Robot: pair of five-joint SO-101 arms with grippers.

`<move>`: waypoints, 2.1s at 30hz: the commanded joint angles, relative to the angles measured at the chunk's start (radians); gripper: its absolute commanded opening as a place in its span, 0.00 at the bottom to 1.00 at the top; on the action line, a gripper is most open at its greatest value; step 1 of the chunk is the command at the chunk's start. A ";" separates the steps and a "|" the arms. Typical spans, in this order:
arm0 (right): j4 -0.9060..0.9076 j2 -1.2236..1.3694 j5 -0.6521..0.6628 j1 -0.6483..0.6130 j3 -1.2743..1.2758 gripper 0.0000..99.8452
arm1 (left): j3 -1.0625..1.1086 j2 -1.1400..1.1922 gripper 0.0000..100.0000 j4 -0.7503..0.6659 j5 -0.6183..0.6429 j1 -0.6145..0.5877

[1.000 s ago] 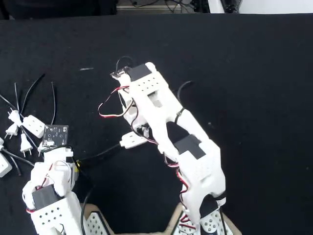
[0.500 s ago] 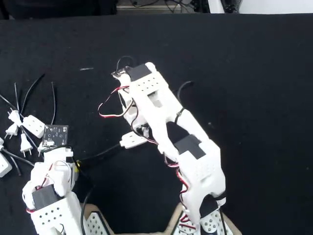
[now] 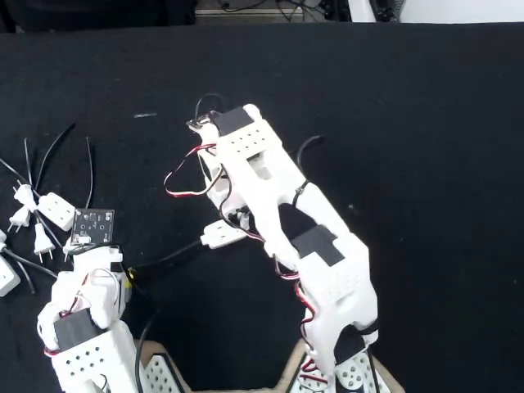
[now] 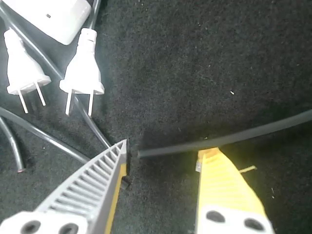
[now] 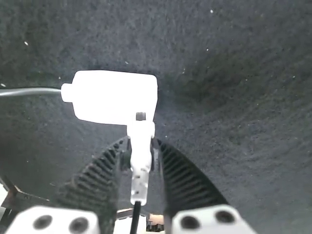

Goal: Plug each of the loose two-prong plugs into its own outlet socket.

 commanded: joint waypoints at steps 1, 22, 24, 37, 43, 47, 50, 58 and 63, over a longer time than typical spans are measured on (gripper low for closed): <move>-0.015 0.018 -0.009 0.014 -0.001 0.01 | -0.004 -0.005 0.23 0.006 -0.009 -0.015; -0.009 0.070 0.023 -0.060 -0.113 0.01 | -0.004 -0.005 0.23 0.008 -0.009 -0.015; 0.014 0.110 0.044 -0.054 -0.147 0.01 | -0.004 -0.005 0.23 0.008 -0.009 -0.015; 0.032 0.242 0.049 -0.037 -0.303 0.01 | 0.001 -0.006 0.23 0.008 -0.009 -0.016; 0.031 0.240 0.051 -0.038 -0.306 0.01 | 0.001 -0.006 0.23 0.008 -0.009 -0.016; 0.029 0.240 0.052 -0.077 -0.300 0.01 | 0.001 -0.006 0.23 0.008 -0.009 -0.016; 0.008 0.240 0.072 -0.114 -0.302 0.01 | 0.001 -0.006 0.23 0.008 -0.009 -0.016; -0.009 0.240 0.072 -0.118 -0.298 0.01 | 0.001 -0.006 0.23 0.008 -0.009 -0.016; -0.083 0.170 0.072 -0.124 -0.177 0.01 | 0.001 -0.006 0.23 0.008 -0.009 -0.016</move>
